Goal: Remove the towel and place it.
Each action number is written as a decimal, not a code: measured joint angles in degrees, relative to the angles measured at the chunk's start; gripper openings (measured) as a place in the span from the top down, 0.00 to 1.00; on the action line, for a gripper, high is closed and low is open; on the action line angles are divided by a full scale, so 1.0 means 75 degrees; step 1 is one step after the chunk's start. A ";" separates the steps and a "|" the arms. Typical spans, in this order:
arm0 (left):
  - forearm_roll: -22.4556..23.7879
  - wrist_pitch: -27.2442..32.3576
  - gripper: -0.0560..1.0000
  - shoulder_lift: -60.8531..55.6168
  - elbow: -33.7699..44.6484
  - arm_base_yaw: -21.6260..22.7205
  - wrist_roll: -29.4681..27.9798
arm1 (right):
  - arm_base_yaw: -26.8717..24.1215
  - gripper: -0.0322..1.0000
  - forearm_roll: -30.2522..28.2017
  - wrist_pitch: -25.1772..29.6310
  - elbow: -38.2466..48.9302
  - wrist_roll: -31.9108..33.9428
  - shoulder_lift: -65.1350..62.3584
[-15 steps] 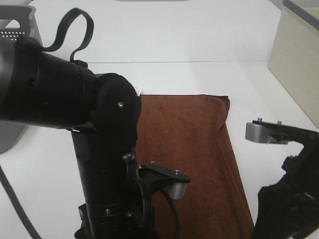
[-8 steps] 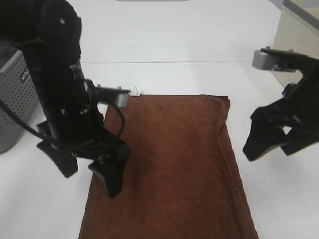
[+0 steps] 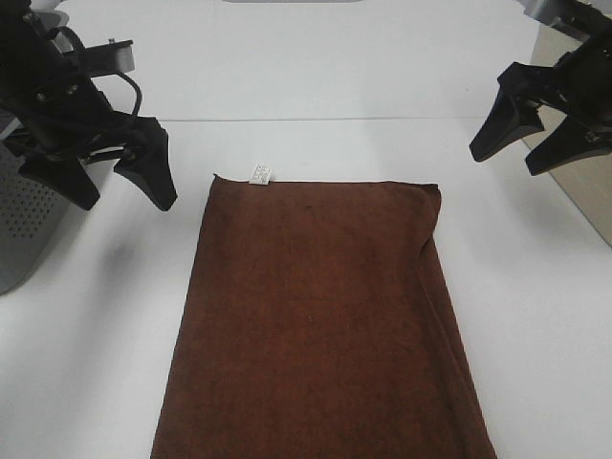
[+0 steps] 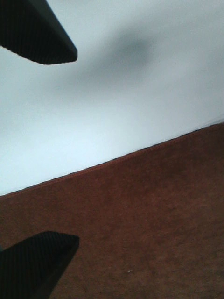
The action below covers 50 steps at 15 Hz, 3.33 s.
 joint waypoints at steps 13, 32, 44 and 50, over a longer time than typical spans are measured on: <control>-0.1367 -0.0565 0.11 0.3911 -0.4018 0.0336 0.0909 | -0.0519 0.24 0.0710 0.0451 -0.3782 -0.0756 0.4446; -0.2047 -0.0703 0.16 0.4637 -0.4484 -0.0099 0.0963 | 0.0344 0.24 0.0581 -0.0588 -0.3957 -0.0260 0.5034; -0.1895 -0.0756 0.30 0.4714 -0.4515 -0.0160 0.0963 | 0.0519 0.40 0.0153 -0.0596 -0.4049 -0.0145 0.5180; -0.1864 -0.0756 0.31 0.4714 -0.4515 -0.0160 0.0963 | 0.0519 0.62 -0.0290 -0.0604 -0.4049 -0.0130 0.5180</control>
